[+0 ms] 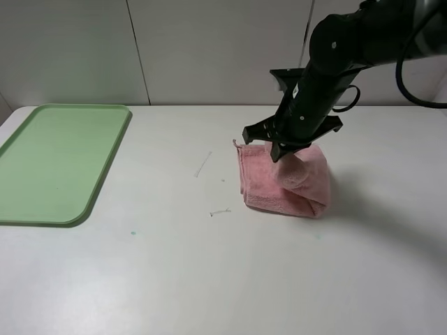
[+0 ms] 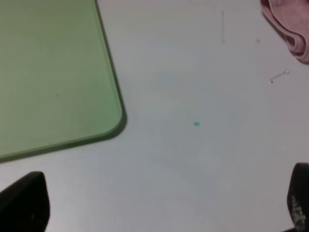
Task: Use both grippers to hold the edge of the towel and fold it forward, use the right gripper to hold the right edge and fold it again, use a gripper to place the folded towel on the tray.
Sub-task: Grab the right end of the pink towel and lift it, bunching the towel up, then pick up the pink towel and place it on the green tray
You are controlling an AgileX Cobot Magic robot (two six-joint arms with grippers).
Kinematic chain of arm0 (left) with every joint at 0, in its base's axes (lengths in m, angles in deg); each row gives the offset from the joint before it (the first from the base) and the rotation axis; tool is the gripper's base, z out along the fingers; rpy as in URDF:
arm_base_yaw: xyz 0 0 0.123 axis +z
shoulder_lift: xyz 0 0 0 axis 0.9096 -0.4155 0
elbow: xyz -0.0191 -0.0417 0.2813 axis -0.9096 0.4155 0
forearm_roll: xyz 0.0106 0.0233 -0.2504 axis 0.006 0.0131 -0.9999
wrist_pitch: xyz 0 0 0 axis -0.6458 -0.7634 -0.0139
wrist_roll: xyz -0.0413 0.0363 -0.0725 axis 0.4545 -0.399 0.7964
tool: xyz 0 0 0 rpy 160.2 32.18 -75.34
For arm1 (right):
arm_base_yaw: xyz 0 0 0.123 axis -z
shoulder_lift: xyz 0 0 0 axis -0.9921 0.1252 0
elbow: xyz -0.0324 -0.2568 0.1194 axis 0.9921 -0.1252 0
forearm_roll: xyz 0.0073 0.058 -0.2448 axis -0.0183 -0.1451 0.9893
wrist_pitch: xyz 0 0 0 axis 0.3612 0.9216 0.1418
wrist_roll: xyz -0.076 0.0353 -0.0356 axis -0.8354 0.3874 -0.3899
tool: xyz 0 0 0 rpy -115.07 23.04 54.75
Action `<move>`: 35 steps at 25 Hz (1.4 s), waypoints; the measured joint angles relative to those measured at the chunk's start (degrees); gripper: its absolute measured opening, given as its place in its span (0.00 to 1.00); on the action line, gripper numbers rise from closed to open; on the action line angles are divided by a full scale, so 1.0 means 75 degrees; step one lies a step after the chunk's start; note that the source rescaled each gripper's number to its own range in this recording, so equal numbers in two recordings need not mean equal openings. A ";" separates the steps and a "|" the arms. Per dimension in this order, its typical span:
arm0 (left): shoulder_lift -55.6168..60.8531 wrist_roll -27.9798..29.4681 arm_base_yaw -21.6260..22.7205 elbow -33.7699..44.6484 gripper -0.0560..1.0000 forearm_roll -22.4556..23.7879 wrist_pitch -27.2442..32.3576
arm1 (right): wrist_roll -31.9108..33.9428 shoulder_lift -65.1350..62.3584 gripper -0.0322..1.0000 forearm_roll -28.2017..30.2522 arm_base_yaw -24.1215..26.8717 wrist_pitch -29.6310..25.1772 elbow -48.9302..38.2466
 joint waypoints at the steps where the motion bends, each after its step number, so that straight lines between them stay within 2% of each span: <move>1: 0.0000 0.0000 0.0000 0.0000 0.99 0.0000 0.0000 | 0.0003 0.0063 0.05 -0.0048 0.0000 0.0039 0.0000; 17: 0.0000 0.0000 0.0000 0.0000 0.99 0.0000 0.0000 | 0.0020 0.0255 0.06 -0.0566 0.0000 0.0545 0.0000; 18: 0.0000 0.0000 0.0000 0.0000 0.99 0.0000 0.0000 | 0.0020 0.0255 0.09 -0.0585 0.0000 0.0545 0.0000; 19: 0.0000 0.0000 0.0000 0.0000 0.99 0.0000 0.0000 | 0.0020 0.0255 0.18 -0.0594 0.0000 0.0545 0.0000; 21: 0.0000 0.0000 0.0000 0.0000 0.99 0.0000 0.0000 | 0.0010 0.0255 0.50 -0.0609 0.0000 0.0545 0.0000; 22: 0.0000 0.0000 0.0000 0.0000 0.99 0.0000 0.0000 | -0.0034 0.0255 0.70 -0.0612 0.0000 0.0545 0.0000; 23: 0.0000 0.0000 0.0000 0.0000 0.99 0.0000 0.0000 | -0.0057 0.0255 0.83 -0.0619 0.0000 0.0545 0.0000; 24: 0.0000 0.0000 0.0000 0.0000 0.99 0.0000 0.0000 | -0.0076 0.0255 0.90 -0.0628 0.0000 0.0545 0.0000; 27: 0.0000 0.0000 0.0000 0.0000 0.99 0.0000 0.0000 | -0.0126 0.0255 0.98 -0.0631 0.0000 0.0551 0.0000; 35: 0.0000 0.0000 0.0000 0.0000 0.99 0.0000 0.0000 | -0.0152 0.0255 1.00 -0.0646 0.0000 0.0569 0.0000</move>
